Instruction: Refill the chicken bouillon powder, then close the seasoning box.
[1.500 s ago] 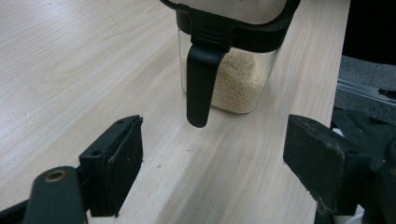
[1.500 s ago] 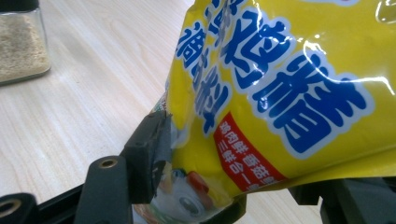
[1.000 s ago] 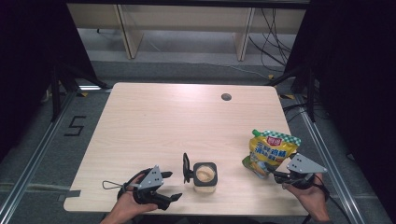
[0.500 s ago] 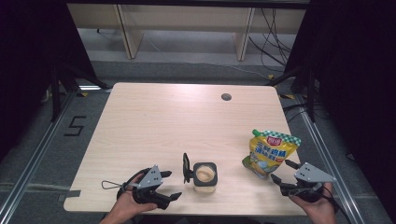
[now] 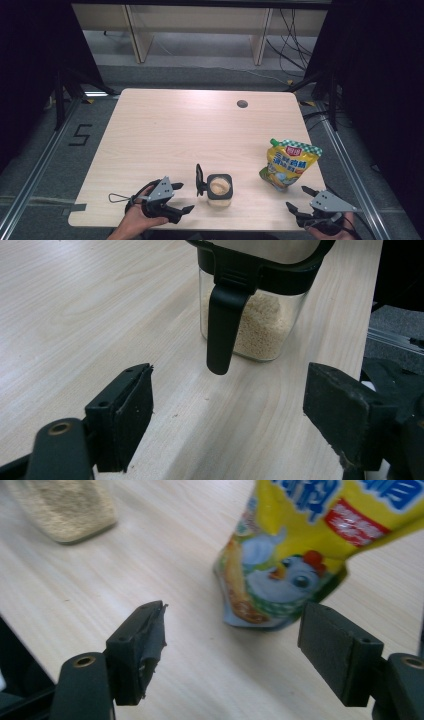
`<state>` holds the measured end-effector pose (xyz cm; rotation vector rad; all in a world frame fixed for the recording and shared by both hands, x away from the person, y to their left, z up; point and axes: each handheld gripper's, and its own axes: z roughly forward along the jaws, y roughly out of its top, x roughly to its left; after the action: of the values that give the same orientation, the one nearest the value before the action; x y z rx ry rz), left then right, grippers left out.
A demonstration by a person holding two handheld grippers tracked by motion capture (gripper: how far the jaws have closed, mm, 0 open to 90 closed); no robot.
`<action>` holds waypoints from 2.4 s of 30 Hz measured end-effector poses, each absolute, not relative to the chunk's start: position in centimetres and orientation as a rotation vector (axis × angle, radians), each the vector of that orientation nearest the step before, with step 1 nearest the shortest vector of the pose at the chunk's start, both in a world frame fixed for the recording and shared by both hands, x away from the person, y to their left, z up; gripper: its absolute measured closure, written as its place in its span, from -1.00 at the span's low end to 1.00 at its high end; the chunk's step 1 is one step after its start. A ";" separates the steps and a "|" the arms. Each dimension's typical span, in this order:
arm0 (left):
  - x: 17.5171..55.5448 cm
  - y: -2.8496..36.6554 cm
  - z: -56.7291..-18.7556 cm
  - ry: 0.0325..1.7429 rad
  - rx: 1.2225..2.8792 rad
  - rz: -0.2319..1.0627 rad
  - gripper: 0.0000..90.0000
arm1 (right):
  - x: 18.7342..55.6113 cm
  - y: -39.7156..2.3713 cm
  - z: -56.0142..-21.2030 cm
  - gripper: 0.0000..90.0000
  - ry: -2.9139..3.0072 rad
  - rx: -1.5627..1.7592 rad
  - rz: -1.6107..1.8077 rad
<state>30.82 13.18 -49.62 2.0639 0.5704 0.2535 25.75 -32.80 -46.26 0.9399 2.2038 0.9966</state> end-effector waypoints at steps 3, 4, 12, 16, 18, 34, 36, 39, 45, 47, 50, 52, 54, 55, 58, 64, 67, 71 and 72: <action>30.7 13.2 -49.7 0.595 2.057 0.249 -0.56 | 25.5 -32.5 -46.4 -0.38 2.223 0.900 0.978; 30.9 13.5 -49.5 0.578 2.095 0.273 -0.56 | 25.4 -32.3 -46.5 -0.38 2.233 0.903 0.992; 30.9 13.0 -49.9 0.580 2.061 0.252 -0.56 | 24.9 -31.5 -47.1 -0.39 2.283 0.876 0.983; 30.9 13.1 -49.8 0.583 2.057 0.251 -0.56 | 24.8 -31.1 -47.3 -0.38 2.302 0.860 0.981; 30.8 13.2 -49.8 0.587 2.064 0.256 -0.56 | 24.9 -31.1 -47.4 -0.39 2.303 0.839 0.967; 30.5 13.7 -49.4 0.513 2.081 0.296 0.15 | 24.8 -30.7 -47.6 -0.38 2.324 0.823 0.934; 30.3 13.9 -49.3 0.513 2.058 0.303 0.49 | 24.8 -30.7 -47.6 -0.38 2.327 0.820 0.934; 30.5 14.1 -48.8 0.553 2.001 0.294 0.81 | 24.8 -30.7 -47.8 -0.38 2.327 0.828 0.930; 30.7 13.6 -47.7 0.559 1.985 0.301 0.98 | 24.8 -30.6 -47.8 -0.38 2.338 0.820 0.929; 30.7 13.2 -47.6 0.558 1.972 0.289 0.98 | 24.8 -30.6 -47.8 -0.38 2.335 0.821 0.932; 30.8 13.1 -47.4 0.536 1.990 0.292 0.98 | 24.8 -30.6 -47.8 -0.38 2.334 0.820 0.933; 30.8 13.0 -47.3 0.538 1.999 0.299 0.98 | 24.8 -30.6 -47.8 -0.37 2.333 0.819 0.932; 31.0 12.9 -47.1 0.528 2.004 0.299 0.98 | 24.9 -30.6 -47.9 -0.37 2.333 0.812 0.930; 30.9 12.7 -47.1 0.550 2.000 0.289 0.98 | 24.9 -30.6 -47.9 -0.37 2.333 0.818 0.927; 31.1 12.4 -46.9 0.538 2.000 0.294 0.98 | 24.9 -30.5 -47.9 -0.37 2.330 0.816 0.931; 31.3 11.9 -46.2 0.510 2.002 0.306 0.98 | 24.9 -30.6 -47.9 -0.37 2.330 0.812 0.926; 31.4 11.6 -45.9 0.504 2.001 0.311 0.98 | 24.9 -30.6 -47.9 -0.37 2.333 0.810 0.920; 31.2 11.2 -45.5 0.505 2.006 0.307 0.98 | 24.9 -30.6 -48.0 -0.37 2.333 0.817 0.921; 31.3 11.2 -45.4 0.490 2.012 0.318 0.98 | 24.7 -30.5 -48.0 -0.37 2.337 0.840 0.917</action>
<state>31.27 11.17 -45.41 2.0118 0.4902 0.3182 24.73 -30.53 -47.98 0.8397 2.3372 0.9170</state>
